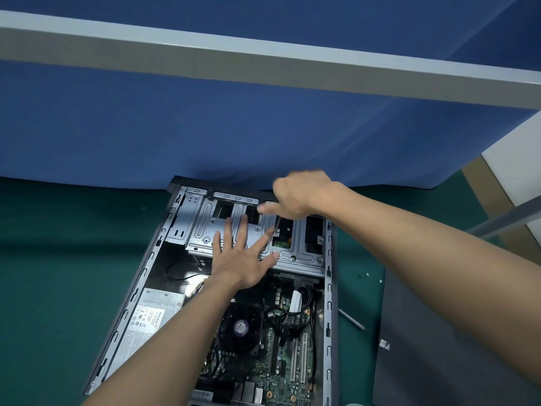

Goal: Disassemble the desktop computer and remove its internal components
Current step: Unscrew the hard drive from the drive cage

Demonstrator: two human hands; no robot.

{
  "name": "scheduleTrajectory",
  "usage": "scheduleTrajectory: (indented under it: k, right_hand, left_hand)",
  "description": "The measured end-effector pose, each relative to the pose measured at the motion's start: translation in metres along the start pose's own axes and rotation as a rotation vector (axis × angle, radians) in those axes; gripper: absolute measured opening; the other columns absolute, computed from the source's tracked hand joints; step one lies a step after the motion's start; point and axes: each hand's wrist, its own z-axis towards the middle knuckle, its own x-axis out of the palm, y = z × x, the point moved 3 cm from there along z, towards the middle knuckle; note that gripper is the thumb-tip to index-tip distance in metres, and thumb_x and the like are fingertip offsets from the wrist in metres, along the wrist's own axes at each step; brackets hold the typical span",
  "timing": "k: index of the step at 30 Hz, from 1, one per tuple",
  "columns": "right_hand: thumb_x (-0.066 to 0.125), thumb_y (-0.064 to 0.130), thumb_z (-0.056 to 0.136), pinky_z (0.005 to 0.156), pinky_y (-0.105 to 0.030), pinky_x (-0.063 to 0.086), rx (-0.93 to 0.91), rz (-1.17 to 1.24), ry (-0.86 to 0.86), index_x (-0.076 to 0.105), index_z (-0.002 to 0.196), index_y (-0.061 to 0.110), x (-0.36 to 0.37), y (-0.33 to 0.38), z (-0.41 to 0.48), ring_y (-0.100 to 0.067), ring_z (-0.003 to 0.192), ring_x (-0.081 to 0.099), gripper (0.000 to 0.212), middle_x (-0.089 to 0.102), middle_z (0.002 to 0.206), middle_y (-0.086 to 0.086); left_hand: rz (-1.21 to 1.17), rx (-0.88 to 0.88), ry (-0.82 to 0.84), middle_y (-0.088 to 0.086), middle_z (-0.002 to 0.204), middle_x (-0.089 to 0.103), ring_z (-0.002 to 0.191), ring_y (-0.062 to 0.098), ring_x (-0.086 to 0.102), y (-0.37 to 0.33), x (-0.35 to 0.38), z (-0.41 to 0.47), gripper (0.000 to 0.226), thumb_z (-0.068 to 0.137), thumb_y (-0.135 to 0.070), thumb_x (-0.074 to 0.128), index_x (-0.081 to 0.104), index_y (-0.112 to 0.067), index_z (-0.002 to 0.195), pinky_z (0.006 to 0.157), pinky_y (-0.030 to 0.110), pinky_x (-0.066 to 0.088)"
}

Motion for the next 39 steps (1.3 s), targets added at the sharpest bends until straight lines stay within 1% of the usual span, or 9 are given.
scheduleTrajectory:
  k: [7,9,12,16,20,24,31,35,39]
  right_hand:
    - [0.056,0.017,0.085,0.049,-0.025,0.030,-0.076,0.036,-0.050,0.052,0.077,0.020,-0.0042,0.0019,0.0013,-0.021,0.067,0.051,0.010,0.054,0.077,0.000]
    - [0.057,0.026,0.088,0.055,-0.027,0.035,-0.076,0.090,-0.044,0.057,0.090,0.021,-0.0036,0.0018,0.0015,-0.023,0.077,0.053,0.005,0.057,0.084,0.001]
    - [0.037,0.057,0.095,0.065,-0.033,0.036,0.012,-0.011,-0.067,0.047,0.075,0.018,-0.0012,0.0002,0.0027,-0.020,0.066,0.045,0.044,0.046,0.070,0.005]
    - [0.048,0.033,0.095,0.054,-0.027,0.032,-0.026,0.006,-0.076,0.038,0.065,0.019,-0.0039,0.0011,0.0031,-0.016,0.058,0.041,0.035,0.043,0.067,0.003]
    - [0.056,0.021,0.086,0.053,-0.025,0.034,-0.065,0.104,-0.029,0.056,0.081,0.021,-0.0047,-0.0014,0.0042,-0.024,0.080,0.056,0.005,0.058,0.080,0.002]
    - [0.036,0.057,0.095,0.063,-0.031,0.036,0.029,0.027,-0.106,0.043,0.066,0.017,0.0025,-0.0025,0.0057,-0.022,0.069,0.048,0.050,0.046,0.068,0.004]
    - [0.056,0.022,0.084,0.059,-0.028,0.038,-0.038,0.118,-0.077,0.058,0.085,0.019,-0.0016,-0.0053,0.0083,-0.027,0.083,0.057,0.004,0.061,0.086,0.000]
    - [0.044,0.053,0.094,0.063,-0.032,0.036,-0.002,0.048,-0.125,0.048,0.072,0.016,0.0012,-0.0047,0.0097,-0.022,0.069,0.049,0.043,0.048,0.069,0.004]
    - [0.051,0.028,0.091,0.057,-0.028,0.033,-0.022,0.074,-0.170,0.039,0.067,0.017,0.0017,-0.0051,0.0079,-0.028,0.074,0.050,0.029,0.043,0.067,0.001]
  left_hand:
    - [0.002,-0.006,-0.010,-0.002,0.143,-0.043,0.132,0.029,-0.045,0.0006,0.0002,0.0006,0.069,0.085,-0.080,0.007,-0.030,-0.055,0.137,0.111,0.052,-0.020]
    - [0.002,-0.004,-0.006,-0.002,0.142,-0.044,0.131,0.029,-0.045,0.0009,-0.0004,0.0001,0.069,0.085,-0.080,0.007,-0.030,-0.055,0.137,0.110,0.052,-0.021]
    - [0.001,-0.002,-0.001,-0.001,0.142,-0.044,0.130,0.028,-0.047,0.0004,-0.0005,0.0000,0.067,0.085,-0.080,0.007,-0.031,-0.055,0.135,0.110,0.052,-0.022]
    - [-0.005,-0.001,-0.006,-0.002,0.143,-0.043,0.131,0.029,-0.046,0.0006,-0.0007,-0.0002,0.067,0.085,-0.080,0.007,-0.030,-0.056,0.136,0.110,0.052,-0.021]
    - [-0.007,0.000,-0.007,-0.002,0.142,-0.044,0.131,0.028,-0.046,0.0009,-0.0006,-0.0006,0.068,0.085,-0.080,0.009,-0.028,-0.055,0.138,0.110,0.052,-0.021]
    - [0.001,-0.004,-0.003,-0.002,0.142,-0.044,0.131,0.029,-0.046,0.0001,-0.0008,0.0003,0.068,0.085,-0.080,0.008,-0.027,-0.055,0.138,0.110,0.052,-0.021]
    - [0.000,-0.002,-0.010,-0.003,0.140,-0.044,0.132,0.028,-0.045,0.0007,-0.0007,-0.0012,0.068,0.086,-0.080,0.008,-0.028,-0.055,0.138,0.111,0.051,-0.021]
    - [0.001,-0.005,-0.007,-0.003,0.140,-0.045,0.132,0.028,-0.045,0.0004,-0.0003,-0.0004,0.068,0.085,-0.080,0.008,-0.028,-0.055,0.138,0.110,0.051,-0.021]
    - [-0.002,-0.003,-0.007,-0.004,0.139,-0.044,0.132,0.028,-0.044,0.0007,-0.0004,-0.0003,0.068,0.086,-0.080,0.009,-0.026,-0.056,0.139,0.111,0.051,-0.020]
